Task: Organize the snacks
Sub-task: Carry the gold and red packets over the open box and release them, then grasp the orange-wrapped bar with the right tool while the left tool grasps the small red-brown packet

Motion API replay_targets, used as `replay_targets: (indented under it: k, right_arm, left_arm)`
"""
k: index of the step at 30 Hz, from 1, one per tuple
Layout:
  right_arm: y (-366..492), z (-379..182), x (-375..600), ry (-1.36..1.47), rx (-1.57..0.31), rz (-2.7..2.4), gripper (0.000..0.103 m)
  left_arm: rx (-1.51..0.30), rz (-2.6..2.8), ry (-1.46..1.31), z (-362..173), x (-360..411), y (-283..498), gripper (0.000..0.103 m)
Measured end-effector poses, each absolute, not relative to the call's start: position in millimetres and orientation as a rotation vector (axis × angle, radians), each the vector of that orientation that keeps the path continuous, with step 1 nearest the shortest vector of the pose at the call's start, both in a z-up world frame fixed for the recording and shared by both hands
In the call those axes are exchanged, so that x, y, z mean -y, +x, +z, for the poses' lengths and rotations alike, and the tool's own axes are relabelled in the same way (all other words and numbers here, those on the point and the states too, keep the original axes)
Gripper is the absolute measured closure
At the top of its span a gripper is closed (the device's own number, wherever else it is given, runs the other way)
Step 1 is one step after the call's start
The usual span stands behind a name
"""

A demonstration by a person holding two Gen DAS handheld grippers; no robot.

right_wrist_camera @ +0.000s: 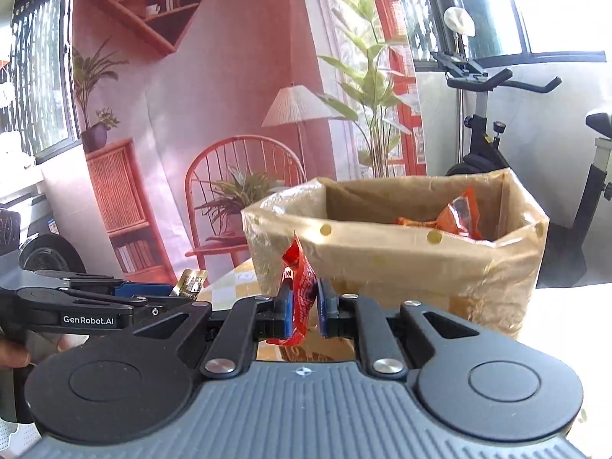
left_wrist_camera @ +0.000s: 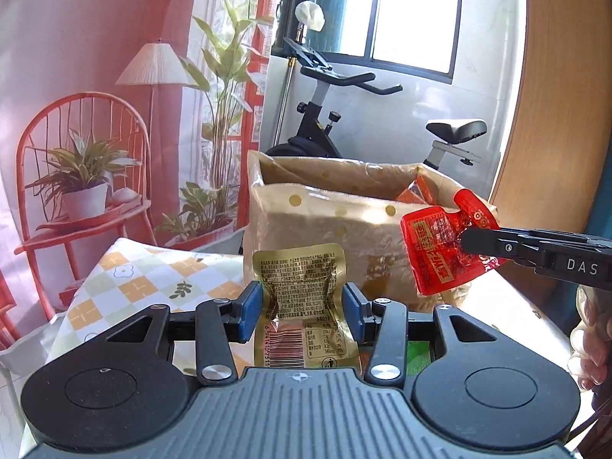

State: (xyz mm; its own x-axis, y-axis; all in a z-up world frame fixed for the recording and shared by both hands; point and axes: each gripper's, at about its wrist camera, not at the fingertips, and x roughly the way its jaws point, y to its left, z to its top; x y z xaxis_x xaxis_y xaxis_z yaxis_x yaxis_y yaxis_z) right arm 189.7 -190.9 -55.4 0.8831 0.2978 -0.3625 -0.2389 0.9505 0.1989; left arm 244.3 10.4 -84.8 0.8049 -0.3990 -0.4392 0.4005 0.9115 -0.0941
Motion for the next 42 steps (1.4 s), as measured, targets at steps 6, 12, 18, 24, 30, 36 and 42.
replay_targets:
  k: [6,12,18,24,30,36,42]
  right_arm:
    - [226.4,-17.3,215.7,0.137,-0.314,0.207,0.090]
    - [280.4,-25.7,229.4,0.168,-0.350,0.160,0.090]
    - [304.7,-52.9,238.8,0.236,-0.455,0.176,0.088]
    - [291.6,-54.3,247.9,0.252,-0.451,0.167,0.076]
    - [258.9,-44.6,261.3,0.243,-0.429,0.166,0.076]
    - [213.3,-45.2,283.0,0.223,-0.449,0.120,0.076]
    - [184.3,-73.7,298.8,0.263,-0.552,0.022,0.064]
  left_arm:
    - [-0.371,-0.462,0.020,-38.5,34.3,292.2,0.055]
    - [-0.377,-0.452,0.065,-24.0,76.0,346.9,0.055]
    - [-0.452,-0.434,0.084,-42.3,86.8,378.1,0.047]
    - [-0.494,-0.416,0.015,-52.5,63.0,378.7,0.040]
    - [-0.453,-0.395,-0.006,-48.3,36.1,344.9,0.040]
    - [-0.431,-0.347,0.005,-62.8,5.5,303.1,0.040]
    - [-0.490,-0.290,-0.034,-91.8,-17.2,277.2,0.040]
